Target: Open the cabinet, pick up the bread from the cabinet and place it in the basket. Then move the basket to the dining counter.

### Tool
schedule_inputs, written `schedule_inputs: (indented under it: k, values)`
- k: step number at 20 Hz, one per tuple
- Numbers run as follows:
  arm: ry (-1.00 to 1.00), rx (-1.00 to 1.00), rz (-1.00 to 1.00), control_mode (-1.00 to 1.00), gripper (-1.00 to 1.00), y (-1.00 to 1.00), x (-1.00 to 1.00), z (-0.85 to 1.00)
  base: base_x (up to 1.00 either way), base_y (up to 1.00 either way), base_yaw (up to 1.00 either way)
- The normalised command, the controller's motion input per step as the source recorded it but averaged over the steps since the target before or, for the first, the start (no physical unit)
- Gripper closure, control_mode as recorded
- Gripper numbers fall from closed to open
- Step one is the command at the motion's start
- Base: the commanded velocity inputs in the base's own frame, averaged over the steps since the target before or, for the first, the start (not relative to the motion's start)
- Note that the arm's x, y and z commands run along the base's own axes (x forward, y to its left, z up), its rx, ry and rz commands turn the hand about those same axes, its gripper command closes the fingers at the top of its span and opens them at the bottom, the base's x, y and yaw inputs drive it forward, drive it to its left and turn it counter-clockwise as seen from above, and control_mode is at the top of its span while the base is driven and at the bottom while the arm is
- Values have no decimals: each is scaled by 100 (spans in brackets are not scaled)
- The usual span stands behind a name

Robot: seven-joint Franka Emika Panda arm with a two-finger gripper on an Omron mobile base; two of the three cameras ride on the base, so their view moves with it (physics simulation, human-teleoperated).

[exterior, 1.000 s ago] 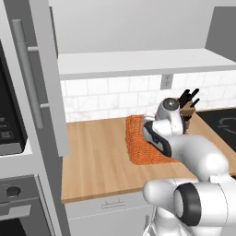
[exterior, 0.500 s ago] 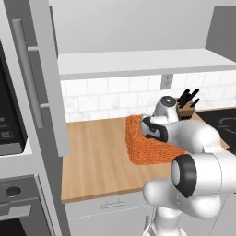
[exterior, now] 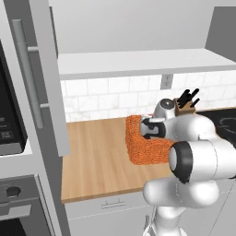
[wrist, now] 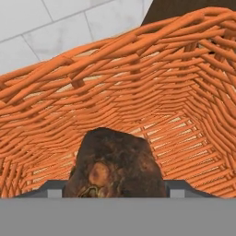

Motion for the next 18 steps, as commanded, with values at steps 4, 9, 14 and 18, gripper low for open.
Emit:
schedule_inputs:
  k: [4, 9, 14, 18]
  values:
    - [5, 0, 0, -100, -100, -9, 12, -2, 0, 0, 0]
    - [2, 0, 0, -100, -100, -17, 4, -3, 0, 0, 0]
    - [0, 0, 0, -100, -100, -11, 1, 0, 0, 0, 0]
    - [0, 1, 0, -100, -100, -1, -9, 14, 0, 0, 0]
